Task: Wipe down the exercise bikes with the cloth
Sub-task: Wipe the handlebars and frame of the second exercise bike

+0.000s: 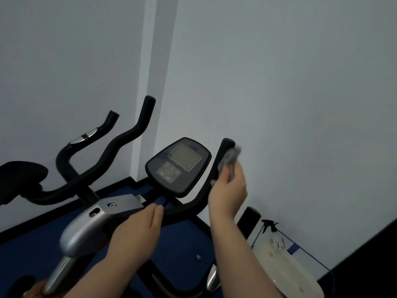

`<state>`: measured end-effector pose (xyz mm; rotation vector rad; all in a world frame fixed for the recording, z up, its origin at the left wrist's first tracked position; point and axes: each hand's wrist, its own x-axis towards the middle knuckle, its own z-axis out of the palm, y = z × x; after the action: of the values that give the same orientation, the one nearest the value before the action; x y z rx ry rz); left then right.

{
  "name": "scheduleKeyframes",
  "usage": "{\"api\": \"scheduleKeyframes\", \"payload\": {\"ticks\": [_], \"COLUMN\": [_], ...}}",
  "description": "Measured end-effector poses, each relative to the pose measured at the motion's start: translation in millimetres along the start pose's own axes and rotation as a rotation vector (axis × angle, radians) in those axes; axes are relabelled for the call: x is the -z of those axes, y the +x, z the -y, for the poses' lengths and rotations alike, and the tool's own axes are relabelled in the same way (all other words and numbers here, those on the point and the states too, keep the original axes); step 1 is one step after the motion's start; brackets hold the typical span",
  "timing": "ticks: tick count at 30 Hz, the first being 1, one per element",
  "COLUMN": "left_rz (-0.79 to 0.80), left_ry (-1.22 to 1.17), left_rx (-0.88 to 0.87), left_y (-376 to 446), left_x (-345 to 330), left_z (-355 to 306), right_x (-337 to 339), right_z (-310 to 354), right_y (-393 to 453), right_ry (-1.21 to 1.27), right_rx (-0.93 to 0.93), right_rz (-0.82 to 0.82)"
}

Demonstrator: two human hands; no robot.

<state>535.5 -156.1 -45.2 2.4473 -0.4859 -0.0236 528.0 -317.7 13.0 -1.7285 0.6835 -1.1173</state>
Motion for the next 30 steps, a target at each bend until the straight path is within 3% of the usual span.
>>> {"api": "scheduleKeyframes", "payload": {"ticks": [3, 7, 13, 17, 22, 26, 28, 30], "left_rz": [-0.017, 0.007, -0.034, 0.011, 0.000, 0.033, 0.024, 0.023], "left_ry": [-0.032, -0.009, -0.044, 0.020, 0.031, 0.065, 0.035, -0.032], "left_rx": [0.008, 0.022, 0.011, 0.001, -0.005, -0.024, -0.022, -0.002], "left_y": [0.6, -0.5, -0.6, 0.9, -1.4, -1.7, -2.9, -2.1], "left_x": [1.1, 1.4, -1.1, 1.7, 0.1, 3.1, 1.7, 0.6], "left_z": [1.5, -3.0, -1.9, -1.5, -2.2, -3.5, -1.2, -1.5], "right_x": [6.9, -1.0, 3.3, 1.6, 1.2, 12.6, 15.0, 18.3], "right_z": [-13.9, 22.4, -11.5, 19.5, -13.5, 7.8, 16.3, 16.9], "right_y": [-4.5, 38.4, 5.3, 46.1, 2.1, 27.1, 38.3, 45.7], "right_ry": [0.063, 0.228, 0.072, 0.172, 0.041, -0.075, -0.165, -0.217], "right_rx": [-0.117, -0.022, -0.135, -0.081, -0.102, 0.227, 0.439, 0.531], "right_rz": [0.013, -0.034, 0.020, 0.056, 0.035, -0.007, 0.035, 0.078]}}
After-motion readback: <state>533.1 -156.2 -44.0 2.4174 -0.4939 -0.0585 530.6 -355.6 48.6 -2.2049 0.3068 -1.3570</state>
